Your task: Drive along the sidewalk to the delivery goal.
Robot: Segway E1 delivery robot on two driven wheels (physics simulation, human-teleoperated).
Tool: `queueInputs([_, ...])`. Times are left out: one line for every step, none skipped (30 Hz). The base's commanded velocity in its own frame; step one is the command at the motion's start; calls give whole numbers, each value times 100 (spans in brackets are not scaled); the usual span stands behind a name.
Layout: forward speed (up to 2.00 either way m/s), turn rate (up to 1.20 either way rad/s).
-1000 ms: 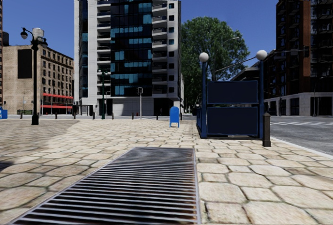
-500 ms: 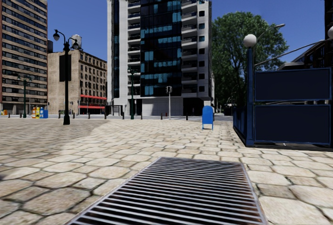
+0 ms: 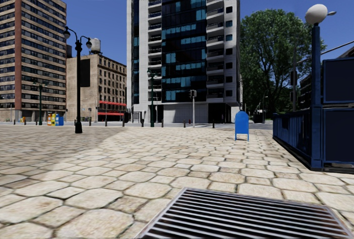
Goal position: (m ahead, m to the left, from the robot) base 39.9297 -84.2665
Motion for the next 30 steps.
queueInputs([200,0])
queueInputs([200,0])
queueInputs([200,0])
queueInputs([200,0])
queueInputs([200,0])
queueInputs([200,0])
queueInputs([200,0])
queueInputs([200,0])
queueInputs([200,0])
queueInputs([200,0])
queueInputs([200,0])
queueInputs([200,0])
queueInputs([200,0])
queueInputs([200,0])
queueInputs([200,0])
queueInputs([200,0])
queueInputs([200,0])
queueInputs([200,0])
queueInputs([200,0])
queueInputs([200,0])
queueInputs([200,0])
queueInputs([200,0])
queueInputs([200,0])
queueInputs([200,0])
queueInputs([200,0])
queueInputs([200,0])
queueInputs([200,0])
queueInputs([200,0])
queueInputs([200,0])
queueInputs([200,0])
